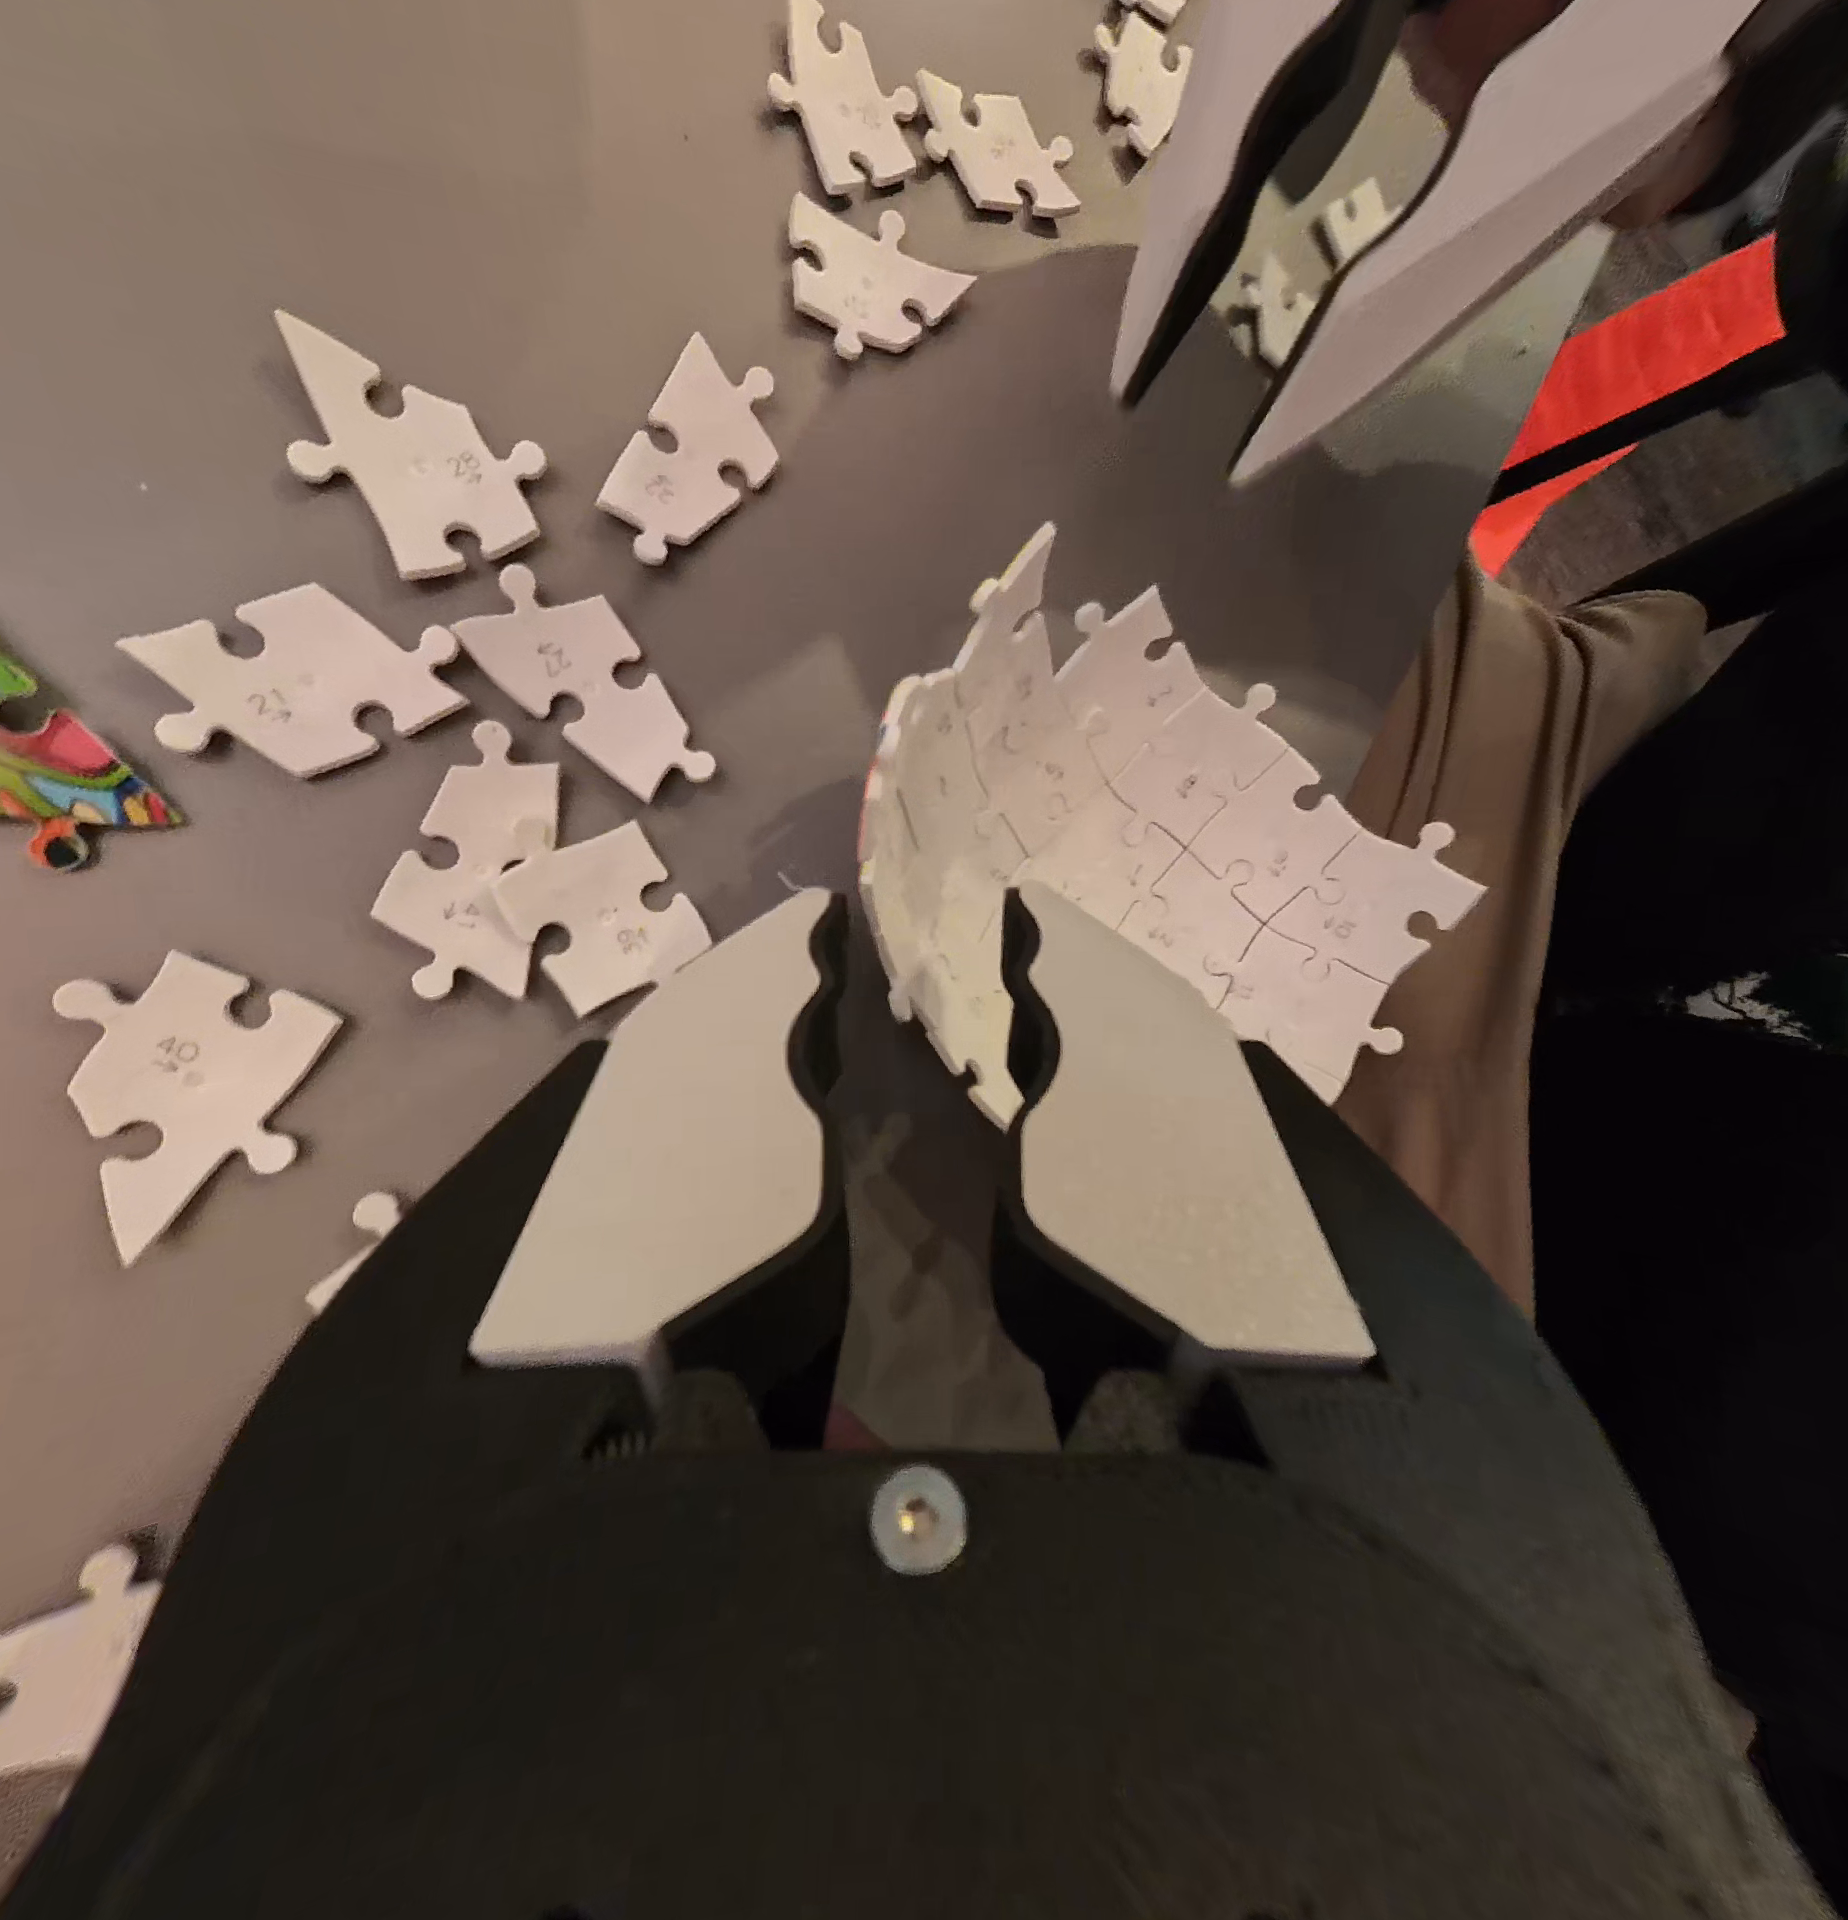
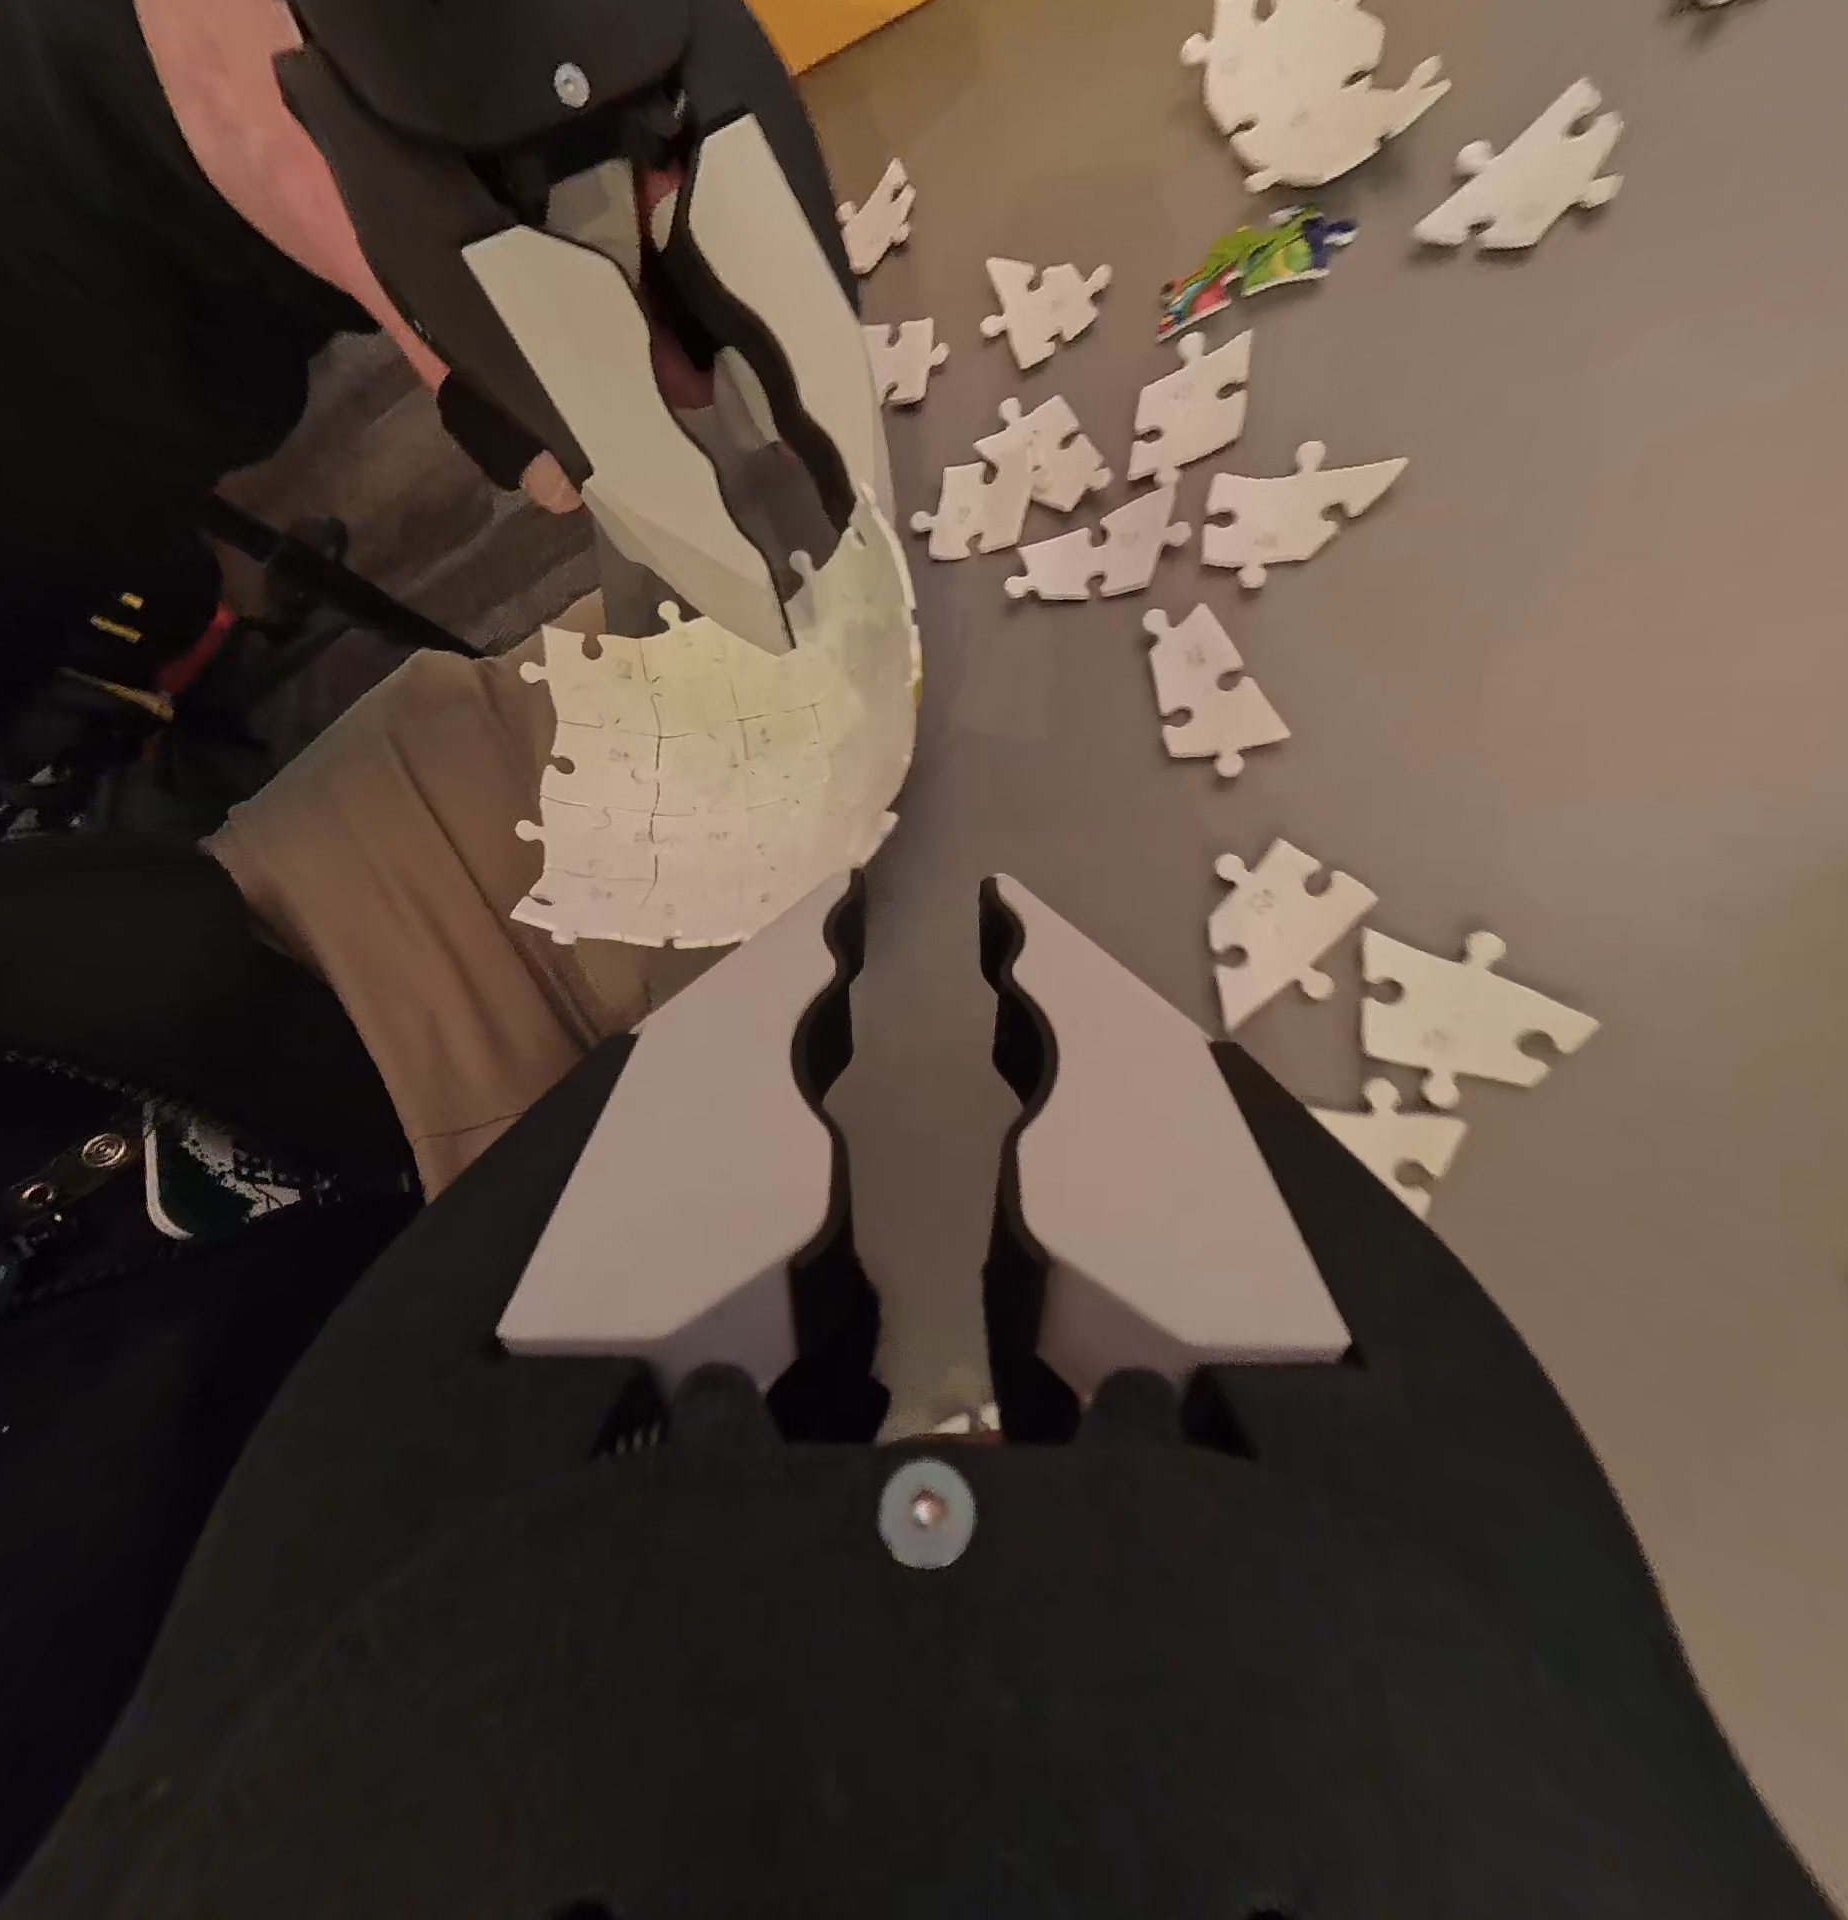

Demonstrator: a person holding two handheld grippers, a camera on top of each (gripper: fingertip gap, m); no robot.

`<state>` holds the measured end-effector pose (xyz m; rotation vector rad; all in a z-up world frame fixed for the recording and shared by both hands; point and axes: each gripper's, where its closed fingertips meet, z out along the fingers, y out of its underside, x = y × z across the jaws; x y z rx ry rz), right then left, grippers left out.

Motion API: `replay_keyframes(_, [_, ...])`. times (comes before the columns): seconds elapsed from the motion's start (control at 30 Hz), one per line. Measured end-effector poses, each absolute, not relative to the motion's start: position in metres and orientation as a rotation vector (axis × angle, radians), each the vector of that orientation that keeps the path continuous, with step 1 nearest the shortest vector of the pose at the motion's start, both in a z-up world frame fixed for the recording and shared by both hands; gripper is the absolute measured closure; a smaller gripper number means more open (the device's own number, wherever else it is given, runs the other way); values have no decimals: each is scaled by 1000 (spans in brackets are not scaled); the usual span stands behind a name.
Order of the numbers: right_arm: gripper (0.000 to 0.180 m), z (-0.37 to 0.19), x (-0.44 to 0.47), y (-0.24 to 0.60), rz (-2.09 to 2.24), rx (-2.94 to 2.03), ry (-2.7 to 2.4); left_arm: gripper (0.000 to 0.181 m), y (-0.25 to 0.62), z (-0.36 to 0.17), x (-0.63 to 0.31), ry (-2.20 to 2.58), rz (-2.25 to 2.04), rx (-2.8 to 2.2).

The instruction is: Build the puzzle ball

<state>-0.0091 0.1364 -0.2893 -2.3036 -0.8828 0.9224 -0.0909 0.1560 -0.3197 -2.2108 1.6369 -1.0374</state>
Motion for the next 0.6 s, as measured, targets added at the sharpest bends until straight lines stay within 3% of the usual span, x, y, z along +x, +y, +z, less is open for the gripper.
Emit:
replay_keyframes(0.43, [161, -274, 95, 128, 782, -2280, -534, 152, 153, -324, -105, 1410, -961, -2333])
replay_keyframes(0.6, [161, -272, 98, 126, 766, -2272, -540, 162, 155, -332, -99, 1368, -912, -2359])
